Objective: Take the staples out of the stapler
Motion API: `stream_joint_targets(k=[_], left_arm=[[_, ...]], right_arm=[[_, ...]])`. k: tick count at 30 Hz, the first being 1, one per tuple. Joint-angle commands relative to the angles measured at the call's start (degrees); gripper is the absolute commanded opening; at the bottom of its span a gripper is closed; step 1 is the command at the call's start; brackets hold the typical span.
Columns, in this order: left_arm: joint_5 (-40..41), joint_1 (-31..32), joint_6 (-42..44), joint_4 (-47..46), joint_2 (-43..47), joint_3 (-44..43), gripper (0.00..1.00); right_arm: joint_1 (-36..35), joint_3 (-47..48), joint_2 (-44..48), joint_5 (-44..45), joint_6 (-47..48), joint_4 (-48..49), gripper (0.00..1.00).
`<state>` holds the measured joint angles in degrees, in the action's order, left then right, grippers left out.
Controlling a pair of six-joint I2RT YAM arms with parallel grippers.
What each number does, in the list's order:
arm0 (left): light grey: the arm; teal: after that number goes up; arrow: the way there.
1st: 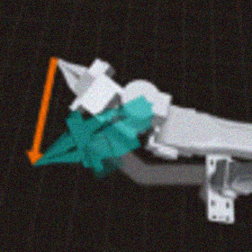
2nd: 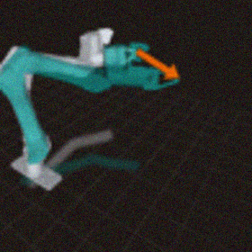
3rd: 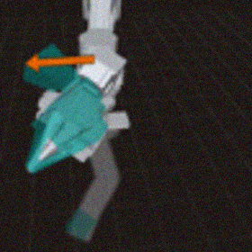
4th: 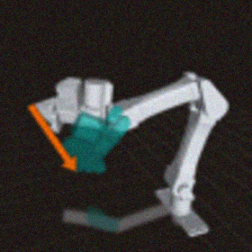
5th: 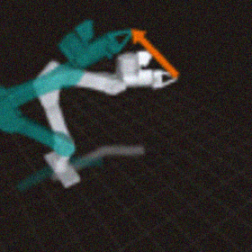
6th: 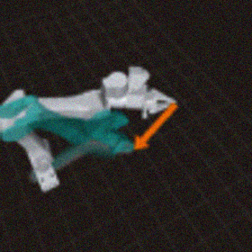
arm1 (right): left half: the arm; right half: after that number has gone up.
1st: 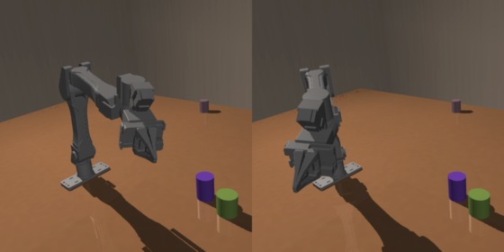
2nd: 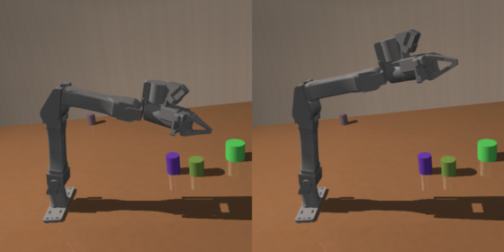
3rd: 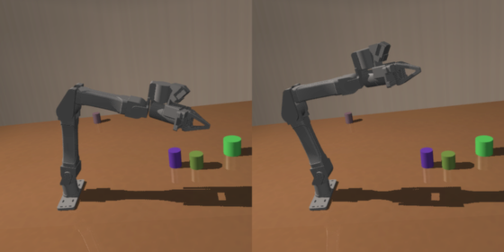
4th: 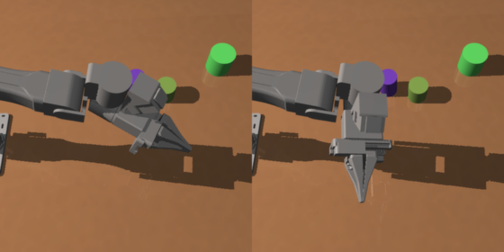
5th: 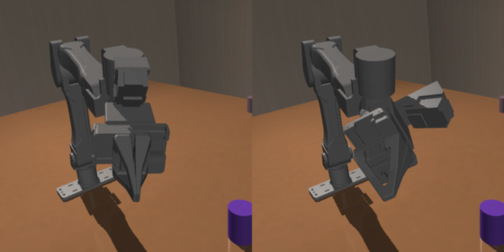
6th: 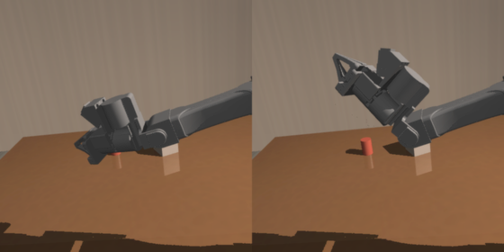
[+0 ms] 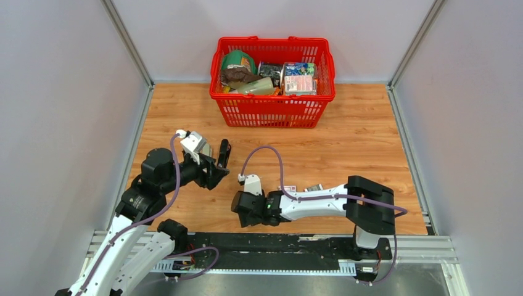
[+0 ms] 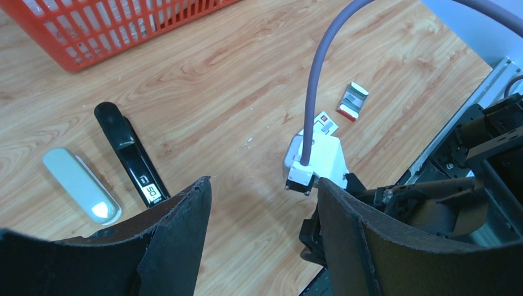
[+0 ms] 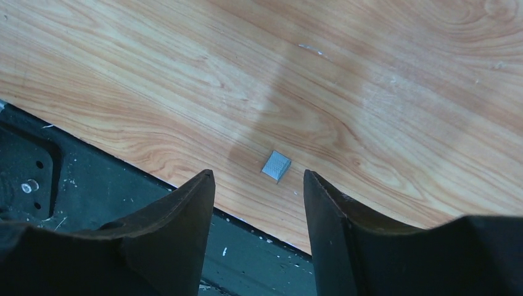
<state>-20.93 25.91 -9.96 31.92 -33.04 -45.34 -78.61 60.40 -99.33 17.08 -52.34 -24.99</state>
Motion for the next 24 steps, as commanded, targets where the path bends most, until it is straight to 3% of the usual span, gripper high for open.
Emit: stream_joint_targets(k=[1, 24], left_arm=[[-1.4, 0.28, -0.15, -2.39, 0.78, 0.25, 0.71], [-1.92, 0.28, -0.15, -2.39, 0.96, 0.34, 0.71]], right_arm=[[-1.11, 3.23, -1.39, 4.1, -4.96, -2.34, 0.57], [-1.9, 5.08, -4.82, 4.72, -8.22, -4.54, 0.4]])
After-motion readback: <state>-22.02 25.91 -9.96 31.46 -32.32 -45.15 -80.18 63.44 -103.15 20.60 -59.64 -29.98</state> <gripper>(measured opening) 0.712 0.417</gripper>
